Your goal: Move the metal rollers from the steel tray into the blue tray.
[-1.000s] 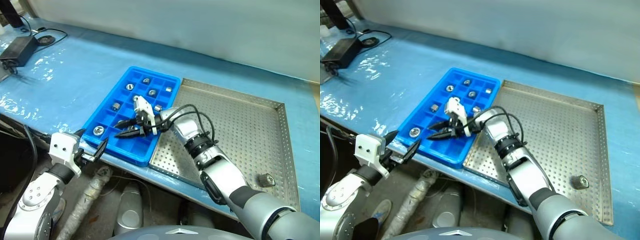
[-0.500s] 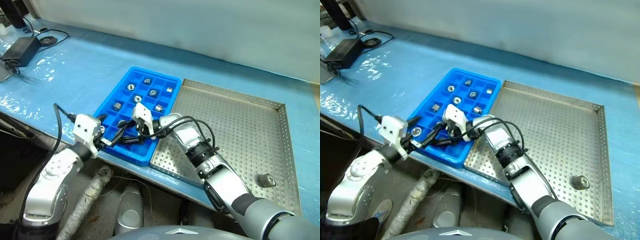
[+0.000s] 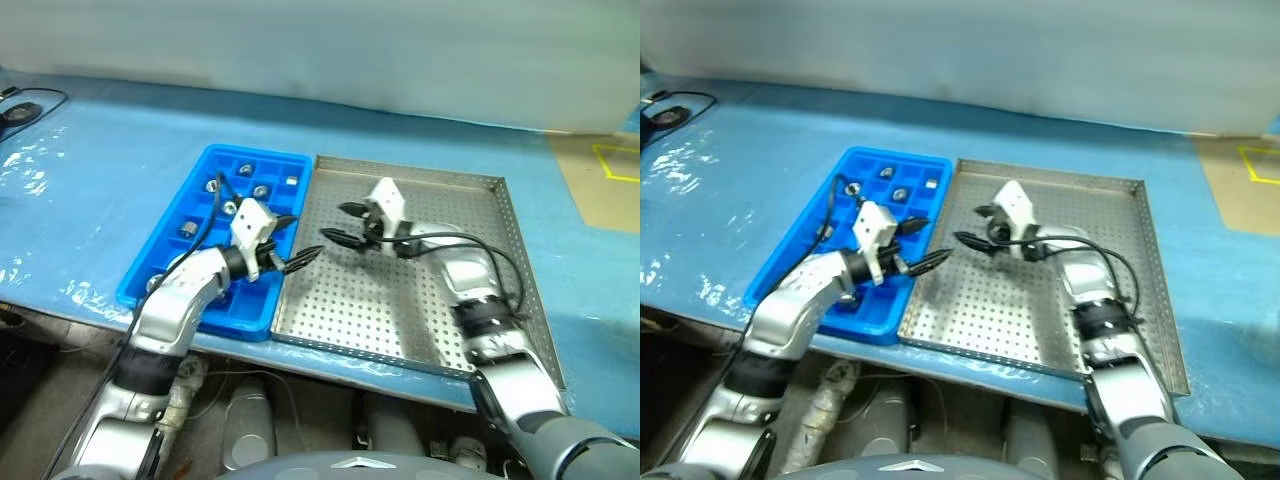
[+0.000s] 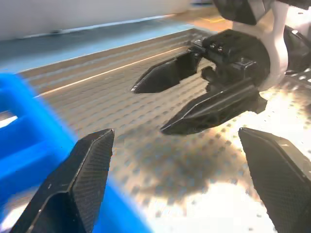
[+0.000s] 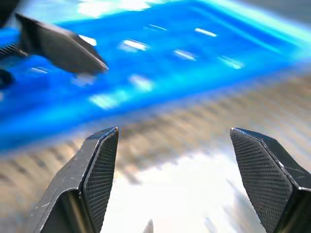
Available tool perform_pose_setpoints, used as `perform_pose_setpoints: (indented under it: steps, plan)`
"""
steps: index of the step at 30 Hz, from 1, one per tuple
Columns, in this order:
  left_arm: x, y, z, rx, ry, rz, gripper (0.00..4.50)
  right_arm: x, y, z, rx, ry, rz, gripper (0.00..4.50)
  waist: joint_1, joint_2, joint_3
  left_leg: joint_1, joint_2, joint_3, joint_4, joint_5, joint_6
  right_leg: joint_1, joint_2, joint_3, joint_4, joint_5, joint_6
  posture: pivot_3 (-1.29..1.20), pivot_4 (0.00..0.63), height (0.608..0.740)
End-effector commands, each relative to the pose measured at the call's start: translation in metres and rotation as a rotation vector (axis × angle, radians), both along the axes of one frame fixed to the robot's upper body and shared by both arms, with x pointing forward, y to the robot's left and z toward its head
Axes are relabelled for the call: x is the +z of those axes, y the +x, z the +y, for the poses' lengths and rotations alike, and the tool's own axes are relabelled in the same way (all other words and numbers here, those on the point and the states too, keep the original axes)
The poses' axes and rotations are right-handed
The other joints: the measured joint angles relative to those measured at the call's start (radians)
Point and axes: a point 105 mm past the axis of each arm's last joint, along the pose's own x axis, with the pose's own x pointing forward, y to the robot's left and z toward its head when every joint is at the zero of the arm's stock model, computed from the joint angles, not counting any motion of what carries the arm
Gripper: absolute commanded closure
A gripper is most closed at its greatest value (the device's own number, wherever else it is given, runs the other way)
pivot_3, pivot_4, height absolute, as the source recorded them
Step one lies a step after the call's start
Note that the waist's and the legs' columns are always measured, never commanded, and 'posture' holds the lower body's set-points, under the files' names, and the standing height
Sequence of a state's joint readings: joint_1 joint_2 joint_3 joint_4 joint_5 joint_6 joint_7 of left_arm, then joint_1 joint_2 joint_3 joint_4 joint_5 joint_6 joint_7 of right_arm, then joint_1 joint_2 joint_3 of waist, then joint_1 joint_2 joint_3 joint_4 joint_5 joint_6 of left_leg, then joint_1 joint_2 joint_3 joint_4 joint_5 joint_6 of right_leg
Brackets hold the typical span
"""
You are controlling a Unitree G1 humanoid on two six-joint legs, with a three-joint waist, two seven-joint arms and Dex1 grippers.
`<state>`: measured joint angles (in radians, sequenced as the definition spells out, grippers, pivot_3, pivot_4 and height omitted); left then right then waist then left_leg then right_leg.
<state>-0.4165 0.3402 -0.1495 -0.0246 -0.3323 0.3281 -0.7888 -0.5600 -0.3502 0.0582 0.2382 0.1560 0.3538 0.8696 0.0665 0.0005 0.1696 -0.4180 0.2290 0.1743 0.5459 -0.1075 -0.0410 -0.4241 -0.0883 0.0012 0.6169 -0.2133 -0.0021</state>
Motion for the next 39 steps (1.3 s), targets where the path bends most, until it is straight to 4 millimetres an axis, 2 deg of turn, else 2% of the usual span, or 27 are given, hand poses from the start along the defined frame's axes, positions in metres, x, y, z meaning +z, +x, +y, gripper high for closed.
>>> perform_pose_setpoints:
  steps: [1,7,13,19,39]
  plan:
    - [0.005,0.001,-0.020,-0.115,-0.004,-0.035,0.20,0.020,-0.010,-0.024,-0.081,0.022,-0.055,0.62,-0.028,0.000,0.000,0.000,0.000,0.001,0.000,0.000,0.001,0.000,0.000,0.001,-0.001,0.000,0.000,-0.39,0.150,0.740]
    - [0.004,0.005,-0.045,-0.252,-0.009,-0.033,0.20,0.016,-0.038,-0.070,-0.228,-0.019,-0.020,0.62,-0.091,0.000,0.000,0.001,0.000,0.004,0.001,-0.005,0.008,0.000,0.000,0.003,-0.004,0.000,0.000,-0.53,0.150,0.740]
    - [0.007,0.010,-0.054,-0.308,-0.018,-0.039,0.20,0.016,-0.056,-0.097,-0.313,-0.058,0.006,0.62,-0.118,0.000,0.000,0.005,-0.002,0.007,0.006,-0.008,0.012,0.004,0.000,0.004,-0.005,0.000,0.000,-0.58,0.150,0.740]
    - [0.006,0.011,-0.055,-0.323,-0.017,-0.045,0.20,0.020,-0.057,-0.098,-0.320,-0.055,0.000,0.62,-0.142,0.000,0.000,0.003,-0.002,0.008,0.014,-0.012,0.020,0.006,-0.001,0.003,-0.006,0.001,0.000,-0.58,0.150,0.740]
    - [0.007,0.012,-0.046,-0.284,-0.019,-0.057,0.20,0.021,-0.047,-0.086,-0.264,-0.056,-0.003,0.62,-0.137,0.000,0.000,0.001,-0.004,0.012,0.016,-0.016,0.025,0.006,-0.004,0.003,-0.009,0.001,0.000,-0.52,0.150,0.740]
